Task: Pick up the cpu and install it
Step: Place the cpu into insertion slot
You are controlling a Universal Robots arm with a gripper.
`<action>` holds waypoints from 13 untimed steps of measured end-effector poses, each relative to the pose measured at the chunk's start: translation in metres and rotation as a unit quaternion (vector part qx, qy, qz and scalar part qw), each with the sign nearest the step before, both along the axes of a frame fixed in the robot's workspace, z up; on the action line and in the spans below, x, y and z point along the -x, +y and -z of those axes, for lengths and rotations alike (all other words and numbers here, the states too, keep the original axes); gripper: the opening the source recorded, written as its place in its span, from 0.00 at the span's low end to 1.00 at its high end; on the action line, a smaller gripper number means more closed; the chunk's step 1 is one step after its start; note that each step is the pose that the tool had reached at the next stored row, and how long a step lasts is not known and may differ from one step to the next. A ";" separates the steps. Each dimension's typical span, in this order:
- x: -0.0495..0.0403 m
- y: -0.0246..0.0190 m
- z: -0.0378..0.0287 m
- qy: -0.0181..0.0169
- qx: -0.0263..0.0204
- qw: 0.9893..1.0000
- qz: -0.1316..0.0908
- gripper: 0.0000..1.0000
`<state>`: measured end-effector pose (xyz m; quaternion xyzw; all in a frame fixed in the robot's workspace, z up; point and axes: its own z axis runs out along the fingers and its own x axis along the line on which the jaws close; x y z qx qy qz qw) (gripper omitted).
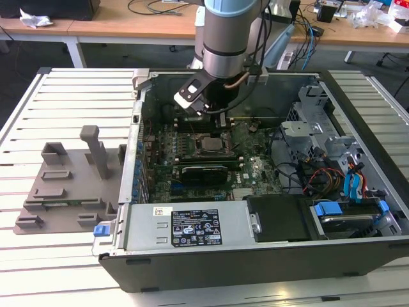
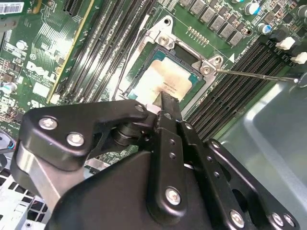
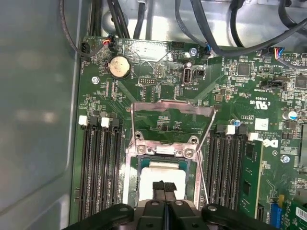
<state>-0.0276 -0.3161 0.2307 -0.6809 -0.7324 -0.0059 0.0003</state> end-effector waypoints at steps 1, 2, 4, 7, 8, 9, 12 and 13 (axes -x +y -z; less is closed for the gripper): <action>0.0000 0.0000 -0.0026 0.000 0.001 1.000 0.000 0.11; 0.0001 0.0000 -0.0066 0.000 0.002 1.000 0.000 0.11; 0.0001 0.0000 -0.0132 0.000 0.004 1.000 0.000 0.11; 0.0000 0.0002 -0.0283 0.000 0.010 1.000 0.000 0.11; 0.0000 0.0003 -0.0339 0.000 0.010 1.000 0.000 0.11; 0.0000 0.0003 -0.0381 0.000 0.011 1.000 0.000 0.11; 0.0000 0.0004 -0.0548 0.000 0.013 1.000 0.000 0.11; 0.0000 0.0004 -0.0579 0.000 0.013 1.000 0.000 0.11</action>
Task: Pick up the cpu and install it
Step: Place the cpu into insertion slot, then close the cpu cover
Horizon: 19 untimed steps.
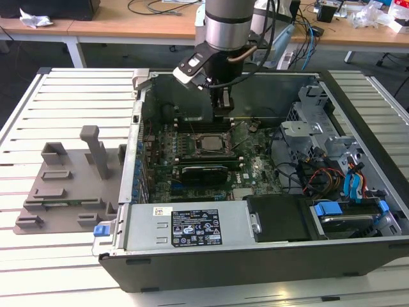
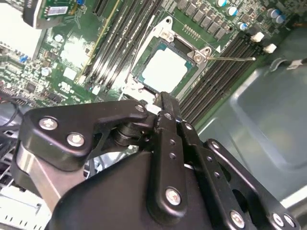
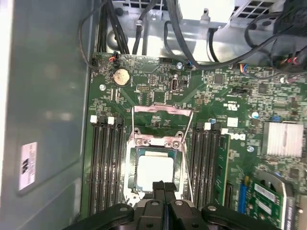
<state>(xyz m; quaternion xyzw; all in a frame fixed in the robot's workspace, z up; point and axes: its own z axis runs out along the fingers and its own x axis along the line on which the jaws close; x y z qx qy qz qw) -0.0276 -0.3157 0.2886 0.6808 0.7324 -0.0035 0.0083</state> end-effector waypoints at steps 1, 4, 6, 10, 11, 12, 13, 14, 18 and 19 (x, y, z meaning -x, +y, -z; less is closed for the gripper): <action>0.0000 0.0000 -0.0042 0.000 0.000 1.000 0.000 0.11; 0.0000 0.0000 -0.0047 0.000 0.000 1.000 0.000 0.11; 0.0000 0.0000 -0.0047 0.000 0.000 1.000 0.000 0.11; -0.0005 0.0000 -0.0048 0.000 0.000 1.000 0.000 0.11; -0.0037 0.0000 -0.0049 0.000 0.000 1.000 0.000 0.11; -0.0110 0.0000 -0.0049 0.000 0.000 1.000 0.000 0.11; -0.0157 0.0000 -0.0048 0.000 0.000 1.000 0.000 0.11; -0.0183 0.0000 -0.0048 0.000 0.000 1.000 0.000 0.11; -0.0324 0.0000 -0.0048 0.000 0.000 1.000 0.000 0.11; -0.0370 0.0000 -0.0048 0.001 0.000 1.000 0.000 0.11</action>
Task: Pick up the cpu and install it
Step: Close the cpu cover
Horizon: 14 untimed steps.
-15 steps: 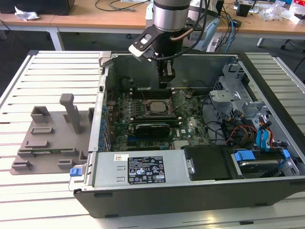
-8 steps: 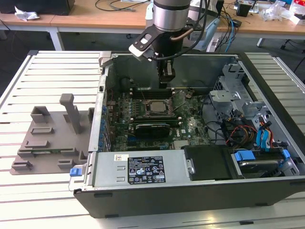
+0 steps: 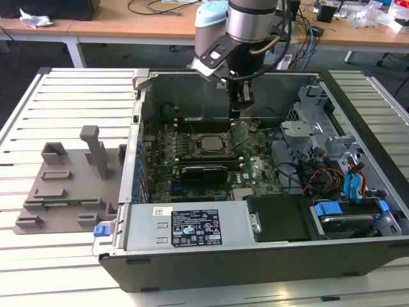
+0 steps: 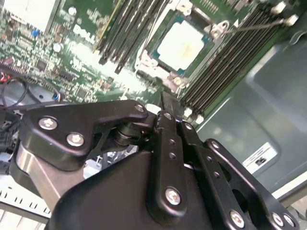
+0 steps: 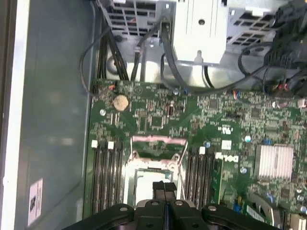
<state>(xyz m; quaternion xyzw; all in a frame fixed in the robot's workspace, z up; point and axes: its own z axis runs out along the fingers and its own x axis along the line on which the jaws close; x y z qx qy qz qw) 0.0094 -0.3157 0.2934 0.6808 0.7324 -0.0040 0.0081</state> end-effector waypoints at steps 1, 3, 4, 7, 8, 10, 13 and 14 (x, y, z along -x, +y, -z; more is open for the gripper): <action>-0.0042 0.0000 0.0001 0.000 0.000 1.000 0.000 0.11; -0.0108 0.0000 0.0002 0.000 0.000 1.000 0.000 0.11; -0.0138 0.0000 0.0001 0.000 0.000 1.000 0.000 0.11; -0.0247 0.0000 0.0005 0.001 0.000 1.000 0.000 0.11; -0.0310 -0.0001 0.0013 0.002 0.000 1.000 0.000 0.11; -0.0551 0.0017 0.0154 0.006 0.000 1.000 0.000 0.11; -0.0570 0.0031 0.0233 0.007 0.000 1.000 0.000 0.11; -0.0570 0.0033 0.0261 0.007 0.000 1.000 0.000 0.11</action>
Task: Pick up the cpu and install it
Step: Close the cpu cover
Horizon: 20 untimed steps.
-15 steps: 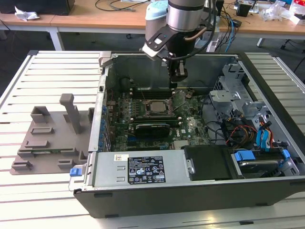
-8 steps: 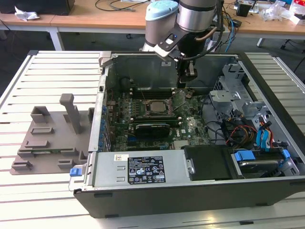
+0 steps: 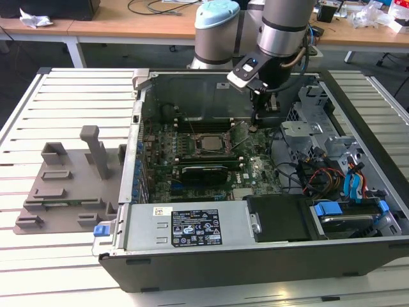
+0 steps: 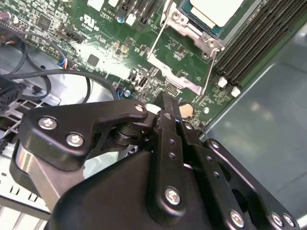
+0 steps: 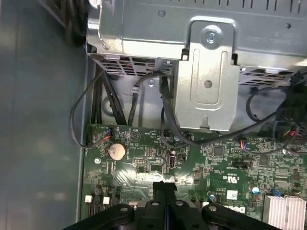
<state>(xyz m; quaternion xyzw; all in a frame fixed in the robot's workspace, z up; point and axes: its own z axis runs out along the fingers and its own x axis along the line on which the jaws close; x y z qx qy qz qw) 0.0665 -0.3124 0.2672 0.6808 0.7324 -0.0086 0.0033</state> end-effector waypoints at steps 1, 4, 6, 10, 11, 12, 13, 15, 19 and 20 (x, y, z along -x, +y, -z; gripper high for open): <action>0.0000 0.0002 0.0028 0.000 0.000 1.000 0.000 0.11; 0.0000 0.0006 0.0175 0.000 0.000 1.000 0.000 0.11; 0.0000 0.0007 0.0224 0.000 0.000 1.000 0.000 0.11; 0.0000 0.0006 0.0305 0.000 0.000 1.000 0.000 0.11; 0.0000 0.0006 0.0306 0.000 0.000 1.000 0.000 0.11; 0.0000 0.0007 0.0306 0.000 0.000 1.000 0.000 0.11; 0.0000 0.0007 0.0306 0.000 -0.001 1.000 0.000 0.11; 0.0000 0.0007 0.0306 0.000 -0.001 1.000 0.000 0.11; 0.0004 0.0006 0.0306 0.000 -0.002 1.000 0.000 0.11; 0.0031 0.0006 0.0306 0.000 -0.002 1.000 0.000 0.11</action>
